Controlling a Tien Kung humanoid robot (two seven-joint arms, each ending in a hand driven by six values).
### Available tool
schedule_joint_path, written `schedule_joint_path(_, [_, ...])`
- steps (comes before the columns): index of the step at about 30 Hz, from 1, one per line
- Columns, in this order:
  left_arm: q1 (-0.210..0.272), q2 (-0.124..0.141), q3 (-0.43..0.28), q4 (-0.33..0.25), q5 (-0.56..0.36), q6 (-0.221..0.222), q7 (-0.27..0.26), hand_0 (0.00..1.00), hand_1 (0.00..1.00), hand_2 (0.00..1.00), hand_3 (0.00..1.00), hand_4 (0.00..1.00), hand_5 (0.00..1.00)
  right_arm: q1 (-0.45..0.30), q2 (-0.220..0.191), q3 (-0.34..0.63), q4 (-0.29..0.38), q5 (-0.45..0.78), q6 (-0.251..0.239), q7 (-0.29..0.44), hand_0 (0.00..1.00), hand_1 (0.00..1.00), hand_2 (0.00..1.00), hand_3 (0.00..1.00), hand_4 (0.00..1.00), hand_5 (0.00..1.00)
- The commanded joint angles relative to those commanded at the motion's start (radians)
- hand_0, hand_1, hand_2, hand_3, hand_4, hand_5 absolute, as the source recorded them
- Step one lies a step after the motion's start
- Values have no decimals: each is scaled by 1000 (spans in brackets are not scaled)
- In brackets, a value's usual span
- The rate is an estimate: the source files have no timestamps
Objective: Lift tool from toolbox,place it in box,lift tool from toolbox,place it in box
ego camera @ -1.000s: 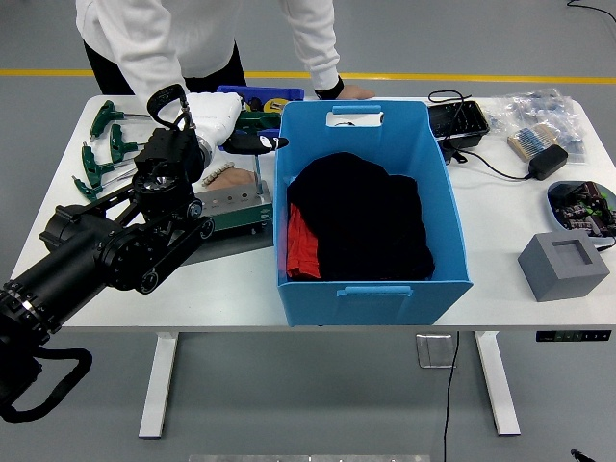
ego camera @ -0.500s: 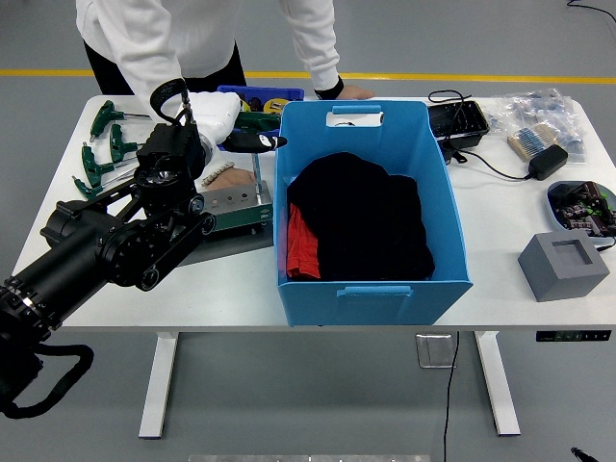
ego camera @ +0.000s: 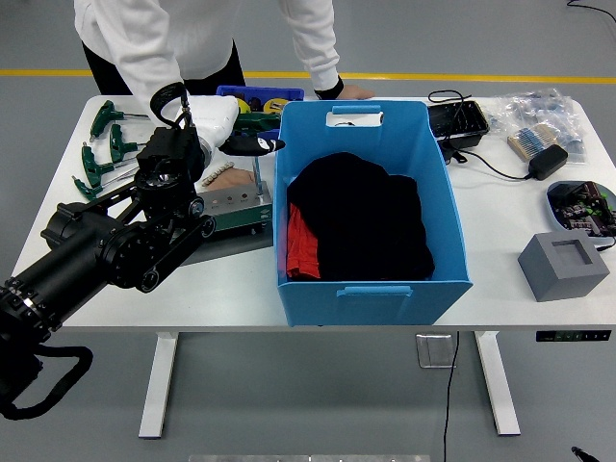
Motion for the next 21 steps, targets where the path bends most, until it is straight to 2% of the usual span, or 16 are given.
schedule_joint_path(5, [2,-3,12,19,-3,44,-5,145,36,81,217,998,892,1,0,-2,0,3,-1,1,670,652,731,577,774,717])
schedule_joint_path(6, [2,-3,14,23,-3,54,-8,95,2,29,142,998,844,1,0,-2,0,3,-1,1,670,651,731,577,775,717])
schedule_joint_path(11, [1,-3,26,43,-2,113,-31,95,2,29,142,998,844,3,0,-2,0,3,0,1,670,651,731,577,775,717])
schedule_joint_path(12, [1,-3,28,46,-2,121,-35,77,2,5,97,998,787,3,-1,-2,0,2,0,1,670,652,731,577,776,720])
schedule_joint_path(21, [0,-2,33,60,6,170,-71,69,2,2,67,998,754,3,0,-1,0,0,0,0,670,652,731,576,776,720])
